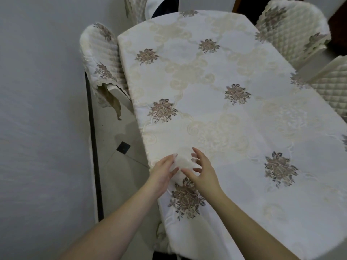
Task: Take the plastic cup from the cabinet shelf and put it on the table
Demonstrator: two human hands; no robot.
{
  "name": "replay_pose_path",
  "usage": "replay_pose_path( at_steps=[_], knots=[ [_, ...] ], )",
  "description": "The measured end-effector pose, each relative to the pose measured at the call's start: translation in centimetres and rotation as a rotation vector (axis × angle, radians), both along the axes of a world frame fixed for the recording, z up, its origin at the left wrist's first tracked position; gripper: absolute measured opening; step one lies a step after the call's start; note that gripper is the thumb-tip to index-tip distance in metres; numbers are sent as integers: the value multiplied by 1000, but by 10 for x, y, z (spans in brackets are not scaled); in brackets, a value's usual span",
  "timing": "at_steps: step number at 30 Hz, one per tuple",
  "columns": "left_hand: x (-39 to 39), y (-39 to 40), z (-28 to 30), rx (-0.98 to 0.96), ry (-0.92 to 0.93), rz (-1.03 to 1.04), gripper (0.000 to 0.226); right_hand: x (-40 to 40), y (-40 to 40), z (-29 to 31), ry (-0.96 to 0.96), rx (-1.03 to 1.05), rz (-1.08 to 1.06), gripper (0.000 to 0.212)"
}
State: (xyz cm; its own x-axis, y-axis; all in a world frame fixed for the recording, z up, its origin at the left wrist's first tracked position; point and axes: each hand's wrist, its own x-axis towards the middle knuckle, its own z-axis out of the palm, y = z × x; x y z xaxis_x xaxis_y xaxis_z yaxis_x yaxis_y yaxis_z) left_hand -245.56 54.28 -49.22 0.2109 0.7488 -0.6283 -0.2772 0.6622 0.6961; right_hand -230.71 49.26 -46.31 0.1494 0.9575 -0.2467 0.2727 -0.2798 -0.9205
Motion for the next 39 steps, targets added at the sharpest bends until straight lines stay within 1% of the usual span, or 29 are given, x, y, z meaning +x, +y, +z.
replay_pose_path(
  at_steps=[5, 11, 18, 22, 24, 26, 29, 32, 37, 39],
  knots=[
    [-3, 6, -1, 9, 21, 34, 30, 1, 4, -2, -27, -5, 5, 71],
    [-2, 4, 0, 42, 45, 8, 33, 1, 3, -4, 13, -51, -16, 73],
    [0, 2, -3, 63, 119, -3, 28, 3, 1, -7, -58, -54, 29, 76],
    [-3, 1, -5, 130, 217, -46, 20, 4, 3, -5, -100, -70, 27, 85],
    [-4, 1, -4, 147, 248, -67, 17, 3, 3, -2, -122, -78, 42, 86],
    [-4, 1, -2, 140, 246, -60, 15, 3, 3, 0, -146, -79, 68, 84],
    [-2, -1, -1, 132, 232, -41, 14, 5, 3, 4, -184, -90, 100, 87],
    [-2, -3, 2, 121, 245, -20, 20, 8, 1, 11, -200, -106, 115, 89],
    [-5, -8, 9, 96, 216, 36, 16, 17, -10, 17, -216, -105, 134, 85],
    [-6, -11, 16, 89, 266, 27, 18, 18, -15, 22, -293, -131, 148, 79]
  ],
)
